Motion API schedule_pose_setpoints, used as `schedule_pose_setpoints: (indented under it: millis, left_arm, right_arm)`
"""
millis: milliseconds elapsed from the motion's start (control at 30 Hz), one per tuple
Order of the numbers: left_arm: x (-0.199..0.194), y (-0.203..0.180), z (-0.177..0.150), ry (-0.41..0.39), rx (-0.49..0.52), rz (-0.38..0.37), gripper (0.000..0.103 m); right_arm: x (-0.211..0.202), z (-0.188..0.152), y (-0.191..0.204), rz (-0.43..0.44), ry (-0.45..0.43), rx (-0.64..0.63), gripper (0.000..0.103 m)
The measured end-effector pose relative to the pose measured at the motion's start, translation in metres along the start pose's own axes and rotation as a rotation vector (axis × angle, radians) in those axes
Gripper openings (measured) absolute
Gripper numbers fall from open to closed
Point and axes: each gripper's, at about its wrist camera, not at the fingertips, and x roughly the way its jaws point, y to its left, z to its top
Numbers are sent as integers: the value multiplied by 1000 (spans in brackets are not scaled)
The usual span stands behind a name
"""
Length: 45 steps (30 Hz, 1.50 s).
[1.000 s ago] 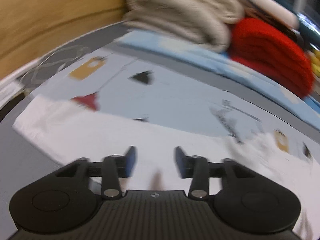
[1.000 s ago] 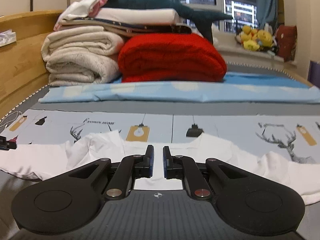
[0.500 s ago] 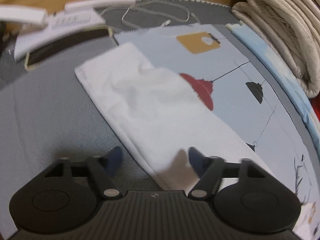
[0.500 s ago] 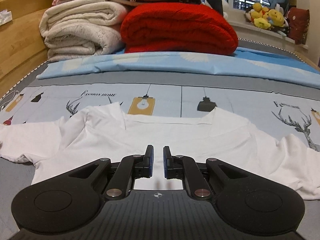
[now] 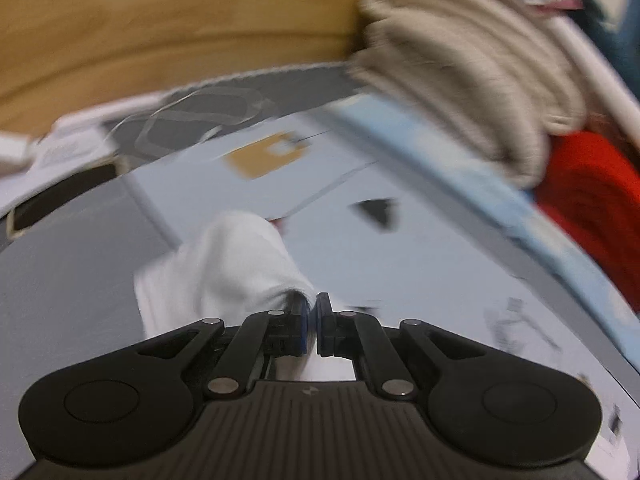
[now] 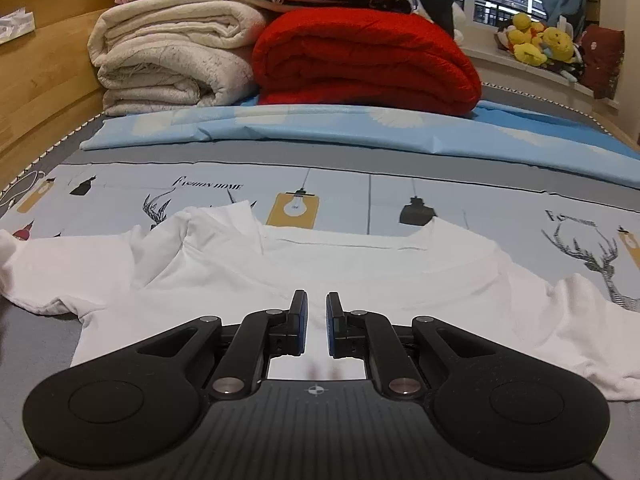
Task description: Fold small clothes
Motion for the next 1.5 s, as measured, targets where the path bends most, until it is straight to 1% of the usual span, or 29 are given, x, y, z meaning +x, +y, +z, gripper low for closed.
schedule_pose_setpoints:
  millis: [133,233,367,467,600,667,733,833,900,933,967,1000,1067,1100,1200,1300,1367,1400,1500]
  left_arm:
    - [-31,-41,-21,9,52,-128,4]
    - [-49,-68,-41,29,93,-188,4]
    - [-66,-96,-66,47,117,-229,4]
    - [-74,-115,-78,54,139,-251,4]
    - [-86,-144,-94,24,224,-303,4]
    - [-86,-160,-103,35,269,-345,4]
    - [-84,-179,-116,55,330,-396,4]
    - [-78,-212,-136,114,450,-446,4]
    - [-69,-229,-149,190,520,-480,6]
    - [-63,-235,-154,235,538,-488,13]
    - [-58,-237,-155,263,537,-495,19]
    - [-54,-238,-152,275,528,-501,21]
    - [-52,-236,-141,254,510,-503,29]
    - [-52,-234,-135,235,498,-507,32]
    - [-51,-223,-116,179,440,-495,33]
    - [-44,-203,-99,145,373,-428,33]
    - [-34,-184,-85,142,313,-377,33]
    - [-28,-169,-76,145,263,-341,33]
    - [-10,-125,-53,177,105,-264,33]
  right_arm:
    - [-16,0,-1,-5,-16,21,8]
    - [-31,-1,0,0,-36,27,8]
    - [-47,-5,1,3,-50,38,8]
    - [-53,-10,1,2,-50,37,8]
    - [-54,-14,0,-4,-35,22,8]
    - [-53,-15,-3,-9,-35,14,8]
    - [-48,-15,-7,-20,-26,17,8]
    - [-35,-18,-14,-34,5,32,8]
    - [-25,-20,-15,-48,36,30,8]
    - [-21,-20,-16,-50,48,29,8]
    - [-16,-19,-16,-52,57,26,9]
    - [-11,-18,-16,-55,65,21,9]
    - [-2,-15,-17,-65,79,20,9]
    - [2,-14,-18,-65,84,25,9]
    - [13,-10,-15,-48,96,32,9]
    - [19,-9,-6,-17,86,9,9]
    - [20,-8,3,9,67,-16,9]
    - [21,-8,8,25,56,-32,9]
    - [21,-7,23,72,30,-71,9]
